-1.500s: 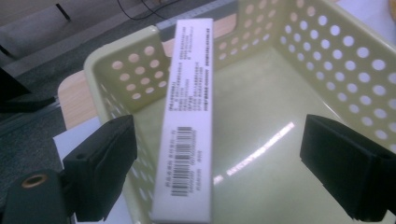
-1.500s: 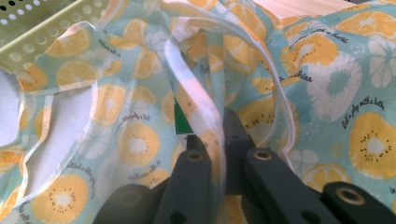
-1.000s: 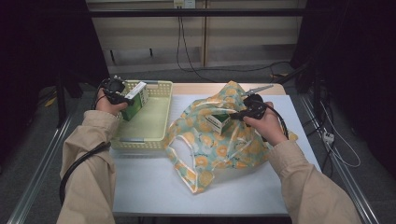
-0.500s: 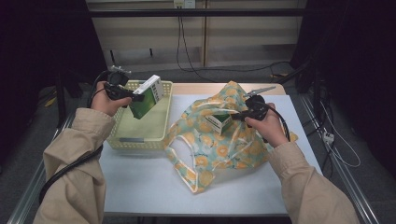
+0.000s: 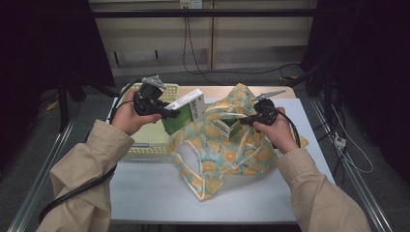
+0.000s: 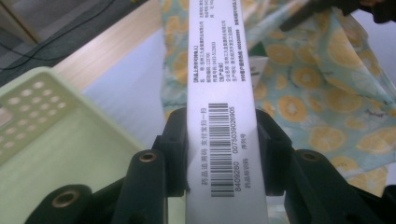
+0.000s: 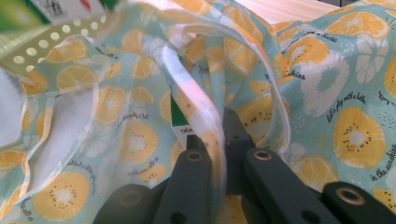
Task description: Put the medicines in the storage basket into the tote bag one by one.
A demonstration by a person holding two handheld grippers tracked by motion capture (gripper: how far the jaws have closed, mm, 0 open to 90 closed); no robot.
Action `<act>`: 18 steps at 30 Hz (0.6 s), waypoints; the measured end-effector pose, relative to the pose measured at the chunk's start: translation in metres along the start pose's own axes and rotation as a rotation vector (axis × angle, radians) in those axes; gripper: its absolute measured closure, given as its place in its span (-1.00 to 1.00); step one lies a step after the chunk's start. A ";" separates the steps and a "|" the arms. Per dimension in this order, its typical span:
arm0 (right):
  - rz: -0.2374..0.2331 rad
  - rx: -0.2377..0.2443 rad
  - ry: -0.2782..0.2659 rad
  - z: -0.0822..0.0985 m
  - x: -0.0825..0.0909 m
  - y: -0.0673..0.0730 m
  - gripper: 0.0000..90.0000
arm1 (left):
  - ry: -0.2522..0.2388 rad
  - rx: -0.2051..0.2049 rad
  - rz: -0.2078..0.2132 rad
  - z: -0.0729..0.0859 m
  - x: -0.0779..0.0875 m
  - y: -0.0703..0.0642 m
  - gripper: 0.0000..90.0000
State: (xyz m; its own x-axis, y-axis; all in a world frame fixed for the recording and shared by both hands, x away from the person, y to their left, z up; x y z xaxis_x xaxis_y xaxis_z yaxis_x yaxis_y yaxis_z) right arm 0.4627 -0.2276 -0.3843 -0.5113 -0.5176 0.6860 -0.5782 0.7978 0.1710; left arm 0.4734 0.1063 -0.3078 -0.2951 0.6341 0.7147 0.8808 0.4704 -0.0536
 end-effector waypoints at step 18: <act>0.004 -0.002 -0.012 -0.002 0.001 0.003 1.00 | 0.064 -0.091 0.102 0.009 -0.039 -0.053 0.39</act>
State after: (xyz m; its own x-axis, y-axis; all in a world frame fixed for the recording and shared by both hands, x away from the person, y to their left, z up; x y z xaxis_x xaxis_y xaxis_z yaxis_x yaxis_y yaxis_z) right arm 0.4616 -0.2257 -0.3814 -0.5213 -0.5179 0.6783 -0.5748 0.8005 0.1695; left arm 0.4345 0.0621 -0.3386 -0.1810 0.6342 0.7517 0.9359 0.3460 -0.0665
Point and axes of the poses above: each handheld gripper's, and its own axes: x roughly backward along the jaws, z roughly out of its underside, y roughly to its left, the point moved 2 cm from there along -x, roughly forward along the jaws, and after that the axes turned 1 degree about y, right-handed, at the moved point
